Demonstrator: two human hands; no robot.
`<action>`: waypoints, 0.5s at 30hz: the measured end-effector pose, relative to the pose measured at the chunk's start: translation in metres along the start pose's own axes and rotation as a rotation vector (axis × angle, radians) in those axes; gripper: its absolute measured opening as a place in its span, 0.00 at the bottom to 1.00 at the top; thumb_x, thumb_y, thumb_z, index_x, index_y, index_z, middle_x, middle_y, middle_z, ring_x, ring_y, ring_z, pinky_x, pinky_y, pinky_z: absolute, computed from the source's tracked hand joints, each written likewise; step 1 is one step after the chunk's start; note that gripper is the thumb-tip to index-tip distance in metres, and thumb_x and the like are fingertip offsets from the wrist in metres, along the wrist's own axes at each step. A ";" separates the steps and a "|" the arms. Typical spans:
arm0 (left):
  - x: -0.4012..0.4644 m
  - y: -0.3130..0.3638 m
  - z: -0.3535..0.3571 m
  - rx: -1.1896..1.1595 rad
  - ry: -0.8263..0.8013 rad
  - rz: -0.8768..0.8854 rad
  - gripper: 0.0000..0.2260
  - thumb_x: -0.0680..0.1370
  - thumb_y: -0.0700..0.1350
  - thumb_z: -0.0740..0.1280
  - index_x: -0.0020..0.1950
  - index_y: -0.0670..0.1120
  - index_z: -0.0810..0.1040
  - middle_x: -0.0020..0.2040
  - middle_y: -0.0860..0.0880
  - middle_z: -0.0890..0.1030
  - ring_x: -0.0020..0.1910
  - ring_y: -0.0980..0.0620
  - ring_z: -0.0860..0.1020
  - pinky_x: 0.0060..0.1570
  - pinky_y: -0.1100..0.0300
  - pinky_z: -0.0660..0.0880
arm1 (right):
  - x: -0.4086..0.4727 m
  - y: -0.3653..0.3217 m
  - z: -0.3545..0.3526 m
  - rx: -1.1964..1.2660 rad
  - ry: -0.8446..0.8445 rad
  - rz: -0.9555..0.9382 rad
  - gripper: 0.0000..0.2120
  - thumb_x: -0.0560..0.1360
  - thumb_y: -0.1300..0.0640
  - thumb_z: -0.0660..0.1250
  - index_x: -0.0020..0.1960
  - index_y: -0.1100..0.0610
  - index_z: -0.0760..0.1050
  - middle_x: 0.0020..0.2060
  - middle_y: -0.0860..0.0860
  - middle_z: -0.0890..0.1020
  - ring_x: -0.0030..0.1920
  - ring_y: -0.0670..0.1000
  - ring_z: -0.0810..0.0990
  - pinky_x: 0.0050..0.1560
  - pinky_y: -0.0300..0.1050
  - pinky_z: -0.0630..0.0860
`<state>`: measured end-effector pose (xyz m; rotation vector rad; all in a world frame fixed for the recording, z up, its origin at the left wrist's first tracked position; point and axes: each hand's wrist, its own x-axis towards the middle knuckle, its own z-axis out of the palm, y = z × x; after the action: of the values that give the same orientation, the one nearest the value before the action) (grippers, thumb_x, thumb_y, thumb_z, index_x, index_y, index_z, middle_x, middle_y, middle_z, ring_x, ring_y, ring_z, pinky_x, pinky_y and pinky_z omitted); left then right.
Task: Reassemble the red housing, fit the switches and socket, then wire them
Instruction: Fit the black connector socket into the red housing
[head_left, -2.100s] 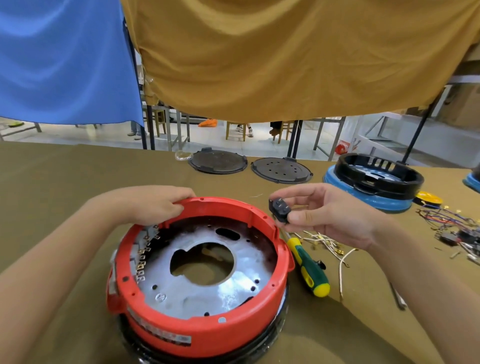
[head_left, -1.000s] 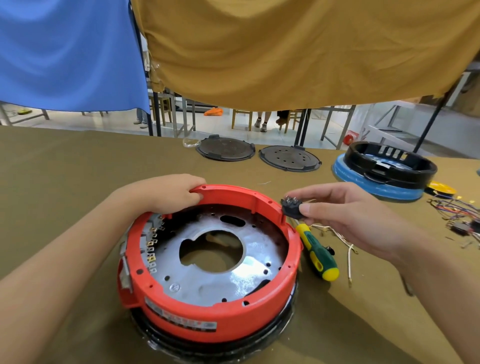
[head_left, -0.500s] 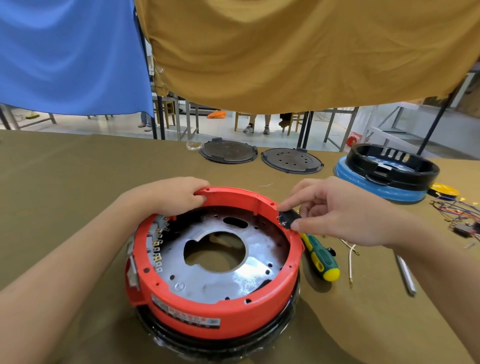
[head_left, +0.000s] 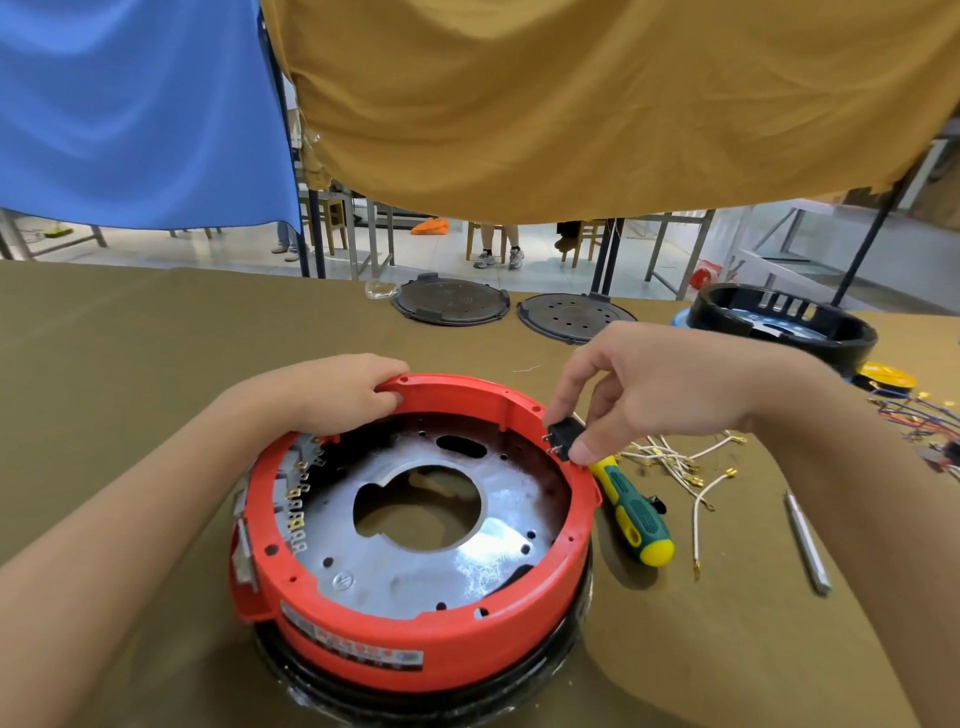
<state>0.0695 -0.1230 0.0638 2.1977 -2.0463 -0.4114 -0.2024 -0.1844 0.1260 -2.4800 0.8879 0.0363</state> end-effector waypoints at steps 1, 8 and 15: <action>0.000 0.000 0.000 0.002 0.000 0.000 0.07 0.84 0.46 0.58 0.52 0.47 0.74 0.48 0.47 0.78 0.45 0.49 0.77 0.49 0.52 0.74 | 0.000 0.001 0.000 0.024 -0.012 -0.007 0.11 0.70 0.56 0.77 0.51 0.46 0.82 0.34 0.39 0.85 0.37 0.40 0.83 0.43 0.39 0.73; 0.002 -0.002 0.001 -0.003 0.012 0.017 0.06 0.83 0.45 0.58 0.51 0.48 0.74 0.46 0.48 0.78 0.42 0.51 0.76 0.39 0.59 0.71 | 0.002 0.014 -0.001 0.172 -0.029 -0.022 0.12 0.69 0.58 0.78 0.51 0.49 0.83 0.35 0.50 0.86 0.37 0.45 0.84 0.44 0.41 0.71; 0.001 -0.002 0.001 0.007 0.011 0.016 0.06 0.83 0.45 0.58 0.51 0.47 0.74 0.47 0.47 0.78 0.45 0.47 0.77 0.51 0.49 0.74 | 0.002 0.012 -0.003 0.203 -0.046 -0.015 0.12 0.70 0.61 0.77 0.52 0.54 0.82 0.36 0.53 0.87 0.40 0.51 0.87 0.41 0.36 0.79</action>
<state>0.0710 -0.1239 0.0624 2.1811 -2.0612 -0.3905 -0.2081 -0.1952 0.1232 -2.2875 0.8121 -0.0022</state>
